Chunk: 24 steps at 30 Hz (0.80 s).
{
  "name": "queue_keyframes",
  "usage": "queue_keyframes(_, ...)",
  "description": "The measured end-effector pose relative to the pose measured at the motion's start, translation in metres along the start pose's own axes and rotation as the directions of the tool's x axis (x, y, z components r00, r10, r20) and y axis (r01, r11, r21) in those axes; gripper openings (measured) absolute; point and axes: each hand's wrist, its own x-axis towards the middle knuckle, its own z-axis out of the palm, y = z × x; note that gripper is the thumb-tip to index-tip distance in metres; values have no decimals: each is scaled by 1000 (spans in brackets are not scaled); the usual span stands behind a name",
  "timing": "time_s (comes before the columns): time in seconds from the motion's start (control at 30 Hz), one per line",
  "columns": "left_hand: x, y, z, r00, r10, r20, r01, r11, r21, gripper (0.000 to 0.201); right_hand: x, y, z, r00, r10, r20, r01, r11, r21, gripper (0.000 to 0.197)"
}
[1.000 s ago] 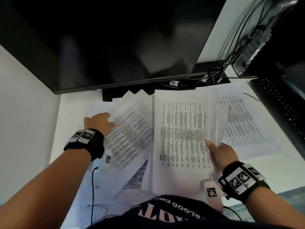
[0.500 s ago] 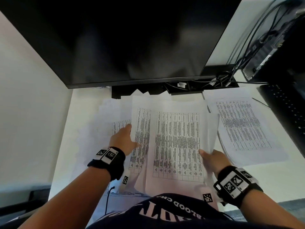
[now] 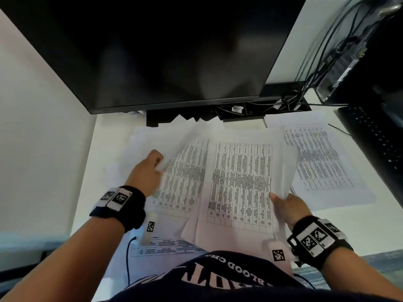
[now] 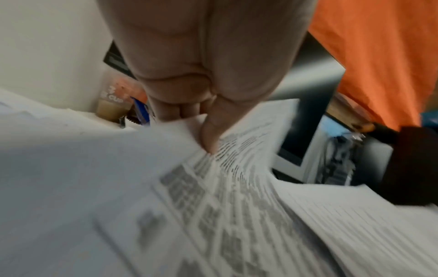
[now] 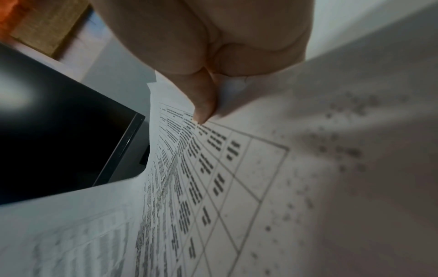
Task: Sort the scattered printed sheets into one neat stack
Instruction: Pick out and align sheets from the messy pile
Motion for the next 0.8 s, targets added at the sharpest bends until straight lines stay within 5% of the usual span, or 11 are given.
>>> queue_keyframes(0.07, 7, -2, -13, 998, -45, -43, 44, 999, -27, 38, 2, 4, -5, 1000, 18, -20, -16, 995, 98, 37)
queue_keyframes(0.13, 16, -11, -23, 994, -104, -16, 105, 987, 124, 52, 7, 11, -10, 998, 25, -54, -13, 976, 219, 30)
queue_keyframes(0.27, 27, -22, -32, 966, -150, 209, 34, 879, 475, 53, 22, 33, -22, 995, 97, -34, -77, 923, 378, 44)
queue_keyframes(0.43, 21, -5, -3, 911, -50, 409, -163, 867, 471, 42, 15, 36, -28, 989, 150, 6, -130, 835, 535, 53)
queue_keyframes(0.5, 19, -3, 15, 928, 32, 371, -208, 871, 446, 34, 10, 34, -26, 988, 149, 33, -141, 812, 566, 36)
queue_keyframes(0.67, 12, 2, 36, 948, 44, 315, -178, 895, 409, 71, 6, 31, -19, 994, 103, 48, -113, 850, 515, 29)
queue_keyframes(0.8, 12, 0, 39, 887, 6, 462, -249, 849, 466, 38, 5, 31, -16, 993, 107, 48, -116, 832, 542, 29)
